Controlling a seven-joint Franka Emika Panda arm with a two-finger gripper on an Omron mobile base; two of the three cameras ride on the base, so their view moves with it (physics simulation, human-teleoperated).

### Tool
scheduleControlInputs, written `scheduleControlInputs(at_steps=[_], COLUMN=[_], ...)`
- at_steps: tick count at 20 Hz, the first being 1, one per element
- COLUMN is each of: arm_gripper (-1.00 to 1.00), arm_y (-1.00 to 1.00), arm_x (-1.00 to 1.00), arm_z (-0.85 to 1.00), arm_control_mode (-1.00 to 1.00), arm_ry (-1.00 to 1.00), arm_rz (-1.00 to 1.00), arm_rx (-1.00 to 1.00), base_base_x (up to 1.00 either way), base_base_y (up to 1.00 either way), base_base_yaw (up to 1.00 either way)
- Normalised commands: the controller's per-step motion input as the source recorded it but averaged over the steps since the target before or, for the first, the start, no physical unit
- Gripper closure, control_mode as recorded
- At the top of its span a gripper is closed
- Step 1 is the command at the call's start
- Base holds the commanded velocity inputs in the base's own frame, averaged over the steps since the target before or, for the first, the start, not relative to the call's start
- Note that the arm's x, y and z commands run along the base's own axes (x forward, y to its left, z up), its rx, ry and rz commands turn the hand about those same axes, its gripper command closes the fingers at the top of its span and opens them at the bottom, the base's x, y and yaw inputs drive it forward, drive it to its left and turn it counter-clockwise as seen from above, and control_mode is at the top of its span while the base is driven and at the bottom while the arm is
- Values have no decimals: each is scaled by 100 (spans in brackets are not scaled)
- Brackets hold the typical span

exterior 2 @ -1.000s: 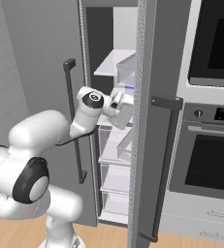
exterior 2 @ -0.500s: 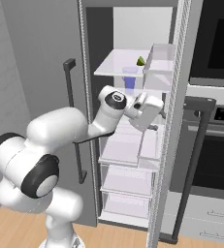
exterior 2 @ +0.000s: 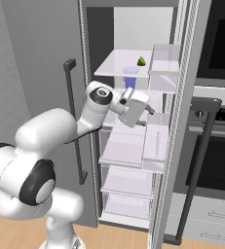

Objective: Grab a lemon wedge from the fridge and one ice cube from the ice bowl, and put them in the glass of lemonade.

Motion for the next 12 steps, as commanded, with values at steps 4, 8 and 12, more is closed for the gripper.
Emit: scheduleControlInputs(at_steps=[4,8,12], arm_gripper=[-100,-100,-100], arm_y=[100,100,91], arm_x=[-21,-4,-6], arm_z=[51,9,0], arm_control_mode=[-100,-100,-100], arm_ry=[-12,-17,-10], arm_rz=[0,7,17], arm_rx=[-5,22,38], base_base_x=[0,0,0], base_base_y=[0,0,0], base_base_yaw=[0,0,0])
